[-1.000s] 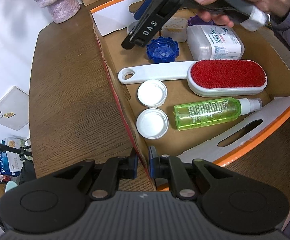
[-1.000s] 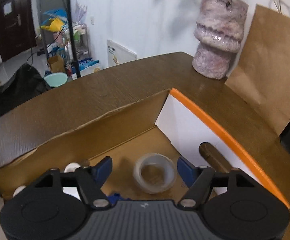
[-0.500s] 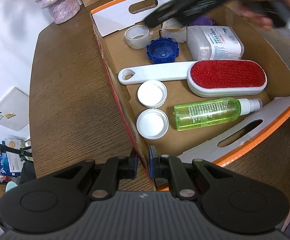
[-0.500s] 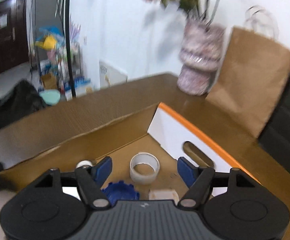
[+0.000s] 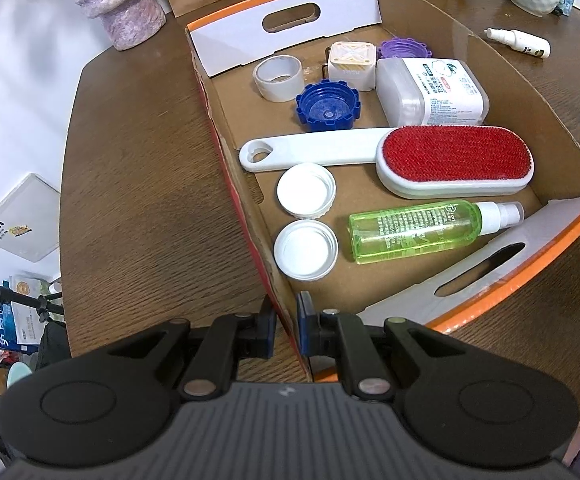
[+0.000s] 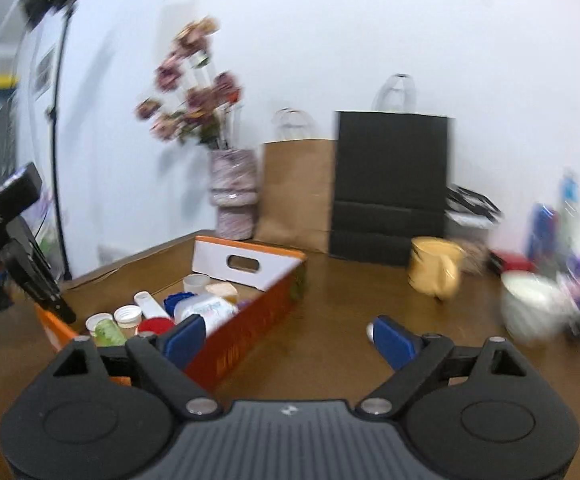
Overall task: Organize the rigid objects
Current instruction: 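Withdraw the right tool toward the white spray bottle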
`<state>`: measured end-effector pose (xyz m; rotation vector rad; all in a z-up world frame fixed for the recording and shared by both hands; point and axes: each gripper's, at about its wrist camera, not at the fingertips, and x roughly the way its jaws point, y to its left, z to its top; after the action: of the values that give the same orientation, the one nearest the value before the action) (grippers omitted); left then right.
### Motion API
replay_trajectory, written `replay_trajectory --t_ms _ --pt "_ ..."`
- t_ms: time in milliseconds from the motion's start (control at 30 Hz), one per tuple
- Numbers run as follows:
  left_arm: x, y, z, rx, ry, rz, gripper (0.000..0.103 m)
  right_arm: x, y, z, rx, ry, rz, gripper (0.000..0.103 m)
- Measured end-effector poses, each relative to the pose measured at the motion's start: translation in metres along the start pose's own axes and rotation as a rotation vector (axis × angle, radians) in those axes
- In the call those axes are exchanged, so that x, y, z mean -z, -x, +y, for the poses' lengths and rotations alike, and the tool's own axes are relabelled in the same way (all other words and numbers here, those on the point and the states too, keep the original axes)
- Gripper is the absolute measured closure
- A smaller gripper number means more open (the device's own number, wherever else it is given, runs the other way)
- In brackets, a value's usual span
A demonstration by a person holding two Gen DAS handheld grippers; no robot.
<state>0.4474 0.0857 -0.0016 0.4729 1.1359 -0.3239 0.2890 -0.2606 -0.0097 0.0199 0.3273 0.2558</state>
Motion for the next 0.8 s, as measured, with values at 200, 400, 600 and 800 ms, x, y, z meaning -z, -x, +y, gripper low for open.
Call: replay_trajectory --t_ms 200,400,600,800 --pt "-0.001 0.000 -0.002 -0.012 -0.007 0.005 0.092 0.024 0.004 -0.017 0.045 -0.063 0.050 0.012" --pt "0.000 0.001 0.000 -0.007 0.002 -0.006 0.092 0.022 -0.015 -0.033 0.056 -0.013 0.078 0.014" --pt "0.001 0.002 0.001 -0.002 0.004 -0.014 0.092 0.002 -0.077 -0.070 0.142 0.108 0.168 0.017" --pt "0.002 0.002 0.000 0.002 0.006 -0.020 0.092 -0.017 -0.145 -0.103 0.115 0.150 0.254 0.021"
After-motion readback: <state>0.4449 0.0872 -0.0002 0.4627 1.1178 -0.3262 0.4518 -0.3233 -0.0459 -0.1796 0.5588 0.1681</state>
